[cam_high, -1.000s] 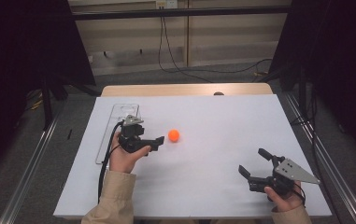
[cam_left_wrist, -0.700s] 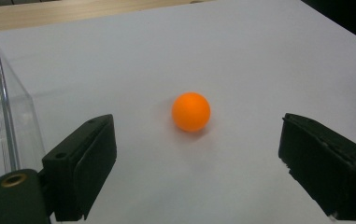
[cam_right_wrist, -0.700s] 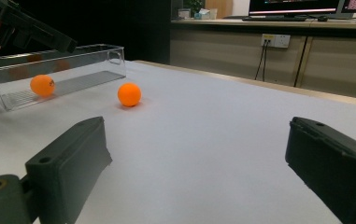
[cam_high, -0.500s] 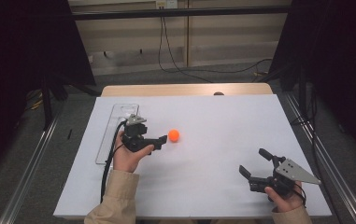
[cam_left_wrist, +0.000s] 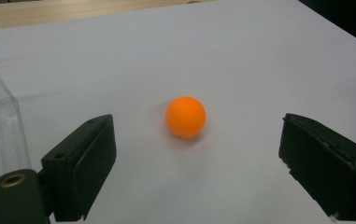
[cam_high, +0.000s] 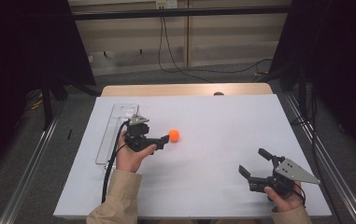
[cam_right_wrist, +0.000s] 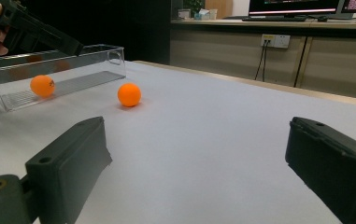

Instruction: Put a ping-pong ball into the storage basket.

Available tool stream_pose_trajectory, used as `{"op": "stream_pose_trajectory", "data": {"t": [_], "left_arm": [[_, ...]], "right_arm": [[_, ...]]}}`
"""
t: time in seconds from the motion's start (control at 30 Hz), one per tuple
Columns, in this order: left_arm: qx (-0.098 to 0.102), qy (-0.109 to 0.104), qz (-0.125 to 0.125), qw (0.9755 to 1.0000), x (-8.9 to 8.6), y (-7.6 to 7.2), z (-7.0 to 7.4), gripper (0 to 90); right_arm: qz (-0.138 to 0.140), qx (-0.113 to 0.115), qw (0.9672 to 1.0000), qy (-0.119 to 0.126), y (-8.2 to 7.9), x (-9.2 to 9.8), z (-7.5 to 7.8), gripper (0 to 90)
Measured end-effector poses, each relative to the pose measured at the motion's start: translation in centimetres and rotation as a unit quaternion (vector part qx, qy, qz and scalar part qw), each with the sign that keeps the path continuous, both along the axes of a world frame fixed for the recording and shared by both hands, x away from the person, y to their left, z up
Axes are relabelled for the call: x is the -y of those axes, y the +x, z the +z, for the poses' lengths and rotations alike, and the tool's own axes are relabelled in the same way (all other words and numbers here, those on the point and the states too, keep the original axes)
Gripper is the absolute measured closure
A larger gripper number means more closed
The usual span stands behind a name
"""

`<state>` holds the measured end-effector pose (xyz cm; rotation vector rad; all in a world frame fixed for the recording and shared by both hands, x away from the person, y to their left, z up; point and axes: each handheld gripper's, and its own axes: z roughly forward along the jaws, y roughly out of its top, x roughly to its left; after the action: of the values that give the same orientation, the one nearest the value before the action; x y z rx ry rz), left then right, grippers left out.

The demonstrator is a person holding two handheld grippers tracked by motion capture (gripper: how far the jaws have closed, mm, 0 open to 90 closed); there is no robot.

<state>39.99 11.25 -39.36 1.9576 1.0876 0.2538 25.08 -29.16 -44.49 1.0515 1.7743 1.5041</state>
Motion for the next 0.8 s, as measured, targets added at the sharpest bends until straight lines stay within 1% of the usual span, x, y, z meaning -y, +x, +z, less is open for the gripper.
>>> {"op": "stream_pose_trajectory", "data": {"t": [0.1, 0.37, 0.47, 0.63, 0.77, 0.8], "left_arm": [[-0.001, 0.005, -0.005, 1.0000, 0.2, 0.1, -0.2, 11.2], [-0.004, -0.002, -0.001, 1.0000, 0.7, 0.2, -0.4, 11.2], [-0.004, 0.007, -0.006, 0.9999, 0.9, 0.3, -0.5, 11.2], [-0.007, 0.007, -0.008, 0.9999, 1.4, 0.3, -0.7, 11.2], [-0.008, 0.007, -0.006, 0.9999, 1.5, 0.4, -0.8, 11.2], [-0.009, 0.006, -0.003, 0.9999, 1.6, 0.4, -0.9, 11.2]], "right_arm": [[0.001, 0.000, 1.0000, -0.001, 0.1, 0.0, 0.0, 5.0], [0.000, -0.001, 1.0000, 0.000, 0.1, 0.0, 0.0, 4.9], [0.000, -0.001, 1.0000, 0.000, 0.1, 0.0, 0.0, 4.9], [0.000, -0.001, 1.0000, 0.001, 0.1, 0.0, 0.0, 4.9], [0.000, 0.000, 1.0000, 0.001, 0.1, 0.0, 0.0, 4.9], [0.000, 0.000, 1.0000, 0.002, 0.1, 0.0, 0.0, 4.9]]}}
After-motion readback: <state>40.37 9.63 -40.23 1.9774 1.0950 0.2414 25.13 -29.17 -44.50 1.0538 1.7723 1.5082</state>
